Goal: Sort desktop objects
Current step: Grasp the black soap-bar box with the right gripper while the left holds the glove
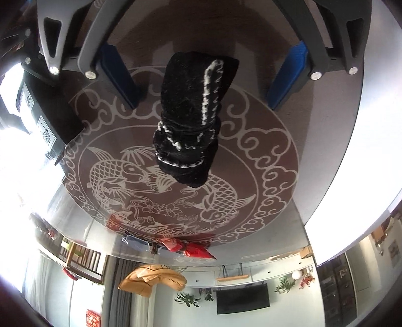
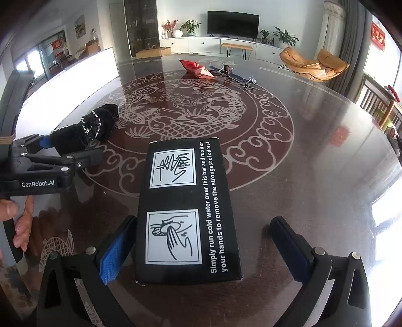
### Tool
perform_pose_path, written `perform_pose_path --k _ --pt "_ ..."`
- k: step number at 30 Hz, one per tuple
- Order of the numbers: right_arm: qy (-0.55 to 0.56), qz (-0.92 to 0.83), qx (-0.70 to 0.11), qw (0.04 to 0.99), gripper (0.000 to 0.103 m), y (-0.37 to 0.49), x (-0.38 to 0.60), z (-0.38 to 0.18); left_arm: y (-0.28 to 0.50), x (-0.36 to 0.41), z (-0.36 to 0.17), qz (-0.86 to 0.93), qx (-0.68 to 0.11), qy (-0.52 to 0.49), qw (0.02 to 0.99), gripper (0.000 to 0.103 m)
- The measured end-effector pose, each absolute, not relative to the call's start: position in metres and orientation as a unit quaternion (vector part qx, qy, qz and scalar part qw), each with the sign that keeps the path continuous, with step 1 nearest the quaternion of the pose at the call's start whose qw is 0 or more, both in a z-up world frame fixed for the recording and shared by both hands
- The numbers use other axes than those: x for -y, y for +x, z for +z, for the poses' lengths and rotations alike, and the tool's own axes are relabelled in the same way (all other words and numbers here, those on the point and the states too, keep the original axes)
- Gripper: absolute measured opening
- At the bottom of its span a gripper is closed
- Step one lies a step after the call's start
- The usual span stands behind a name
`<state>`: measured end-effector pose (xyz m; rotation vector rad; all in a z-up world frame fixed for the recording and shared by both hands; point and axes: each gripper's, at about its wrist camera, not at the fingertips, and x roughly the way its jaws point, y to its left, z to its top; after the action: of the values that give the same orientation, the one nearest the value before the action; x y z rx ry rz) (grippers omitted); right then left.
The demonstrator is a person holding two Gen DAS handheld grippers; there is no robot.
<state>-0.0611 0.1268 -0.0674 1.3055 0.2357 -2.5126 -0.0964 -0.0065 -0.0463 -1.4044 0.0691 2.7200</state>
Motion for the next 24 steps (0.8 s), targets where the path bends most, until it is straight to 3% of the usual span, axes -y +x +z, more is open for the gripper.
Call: perform_pose_path --k 24 --pt "0.453 -0.875 -0.083 0.147 0.103 -0.0639 -0.1269 -0.0665 -0.0929 0.0139 -0.0483 0.886 -0.022 -0.46 0.052 0.103"
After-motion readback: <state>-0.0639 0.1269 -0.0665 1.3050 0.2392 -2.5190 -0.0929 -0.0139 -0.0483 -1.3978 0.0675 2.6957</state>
